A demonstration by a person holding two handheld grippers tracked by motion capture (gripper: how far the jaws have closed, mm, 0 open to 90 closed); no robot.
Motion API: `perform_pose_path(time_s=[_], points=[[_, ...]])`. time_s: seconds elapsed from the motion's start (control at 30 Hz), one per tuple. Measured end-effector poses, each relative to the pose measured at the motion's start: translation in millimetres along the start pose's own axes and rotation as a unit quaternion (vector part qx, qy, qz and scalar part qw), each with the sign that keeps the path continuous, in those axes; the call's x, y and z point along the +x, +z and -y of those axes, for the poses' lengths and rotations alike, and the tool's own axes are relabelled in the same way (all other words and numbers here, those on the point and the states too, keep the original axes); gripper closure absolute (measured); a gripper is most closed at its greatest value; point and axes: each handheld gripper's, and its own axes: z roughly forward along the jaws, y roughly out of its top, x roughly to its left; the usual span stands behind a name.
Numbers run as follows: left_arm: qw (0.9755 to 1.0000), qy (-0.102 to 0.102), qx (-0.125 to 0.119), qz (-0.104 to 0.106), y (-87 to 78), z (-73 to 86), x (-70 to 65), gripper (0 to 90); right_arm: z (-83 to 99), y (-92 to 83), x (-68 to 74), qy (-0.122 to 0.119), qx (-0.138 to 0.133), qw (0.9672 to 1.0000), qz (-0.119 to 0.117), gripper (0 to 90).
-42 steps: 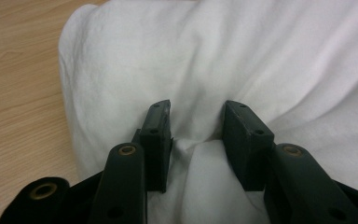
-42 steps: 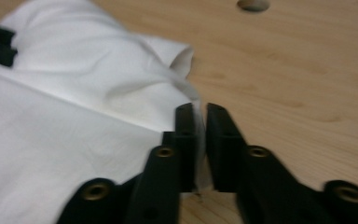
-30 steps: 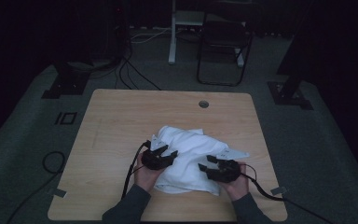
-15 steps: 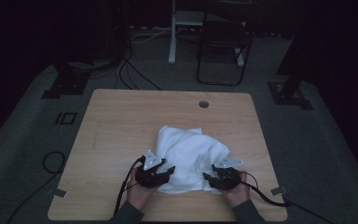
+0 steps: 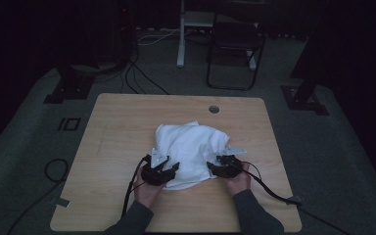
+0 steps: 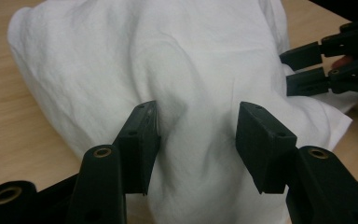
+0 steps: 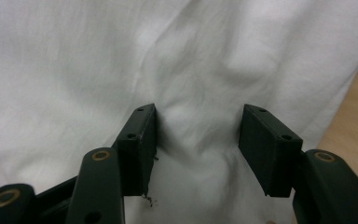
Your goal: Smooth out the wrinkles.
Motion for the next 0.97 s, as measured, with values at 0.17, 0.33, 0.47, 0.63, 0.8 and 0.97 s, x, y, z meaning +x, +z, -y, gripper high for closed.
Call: perform_pose_path(time_s=[0.17, 0.33, 0.47, 0.63, 0.8, 0.97], points=[[0.9996, -0.015, 0.002, -0.024, 6.2, -7.7, 22.4, 48.8, -16.1, 17.9, 2.6, 0.004, -0.002, 1.0000, -0.004, 45.4], [0.9983, -0.037, 0.002, -0.045, 14.1, -15.3, 43.3, 48.2, -27.8, 32.0, 4.2, 0.009, -0.006, 0.9999, -0.010, 45.3], [0.9978, -0.045, -0.003, -0.047, 17.4, -19.1, 50.0, 47.7, -32.3, 37.1, 3.4, 0.013, -0.009, 0.9997, -0.016, 44.0], [0.9977, -0.047, -0.022, -0.043, 7.1, -17.7, 54.8, 45.3, -30.8, 16.7, 2.9, 0.014, -0.044, 0.9989, -0.012, 39.1], [0.9966, -0.054, -0.043, -0.046, -17.6, -12.1, 64.8, 44.8, -22.9, -20.7, -0.1, 0.006, -0.074, 0.9972, -0.010, 36.5], [0.9954, -0.059, -0.049, -0.056, -33.4, -7.4, 74.9, 44.2, -14.8, -41.9, -6.0, 0.002, -0.080, 0.9968, -0.005, 35.0]])
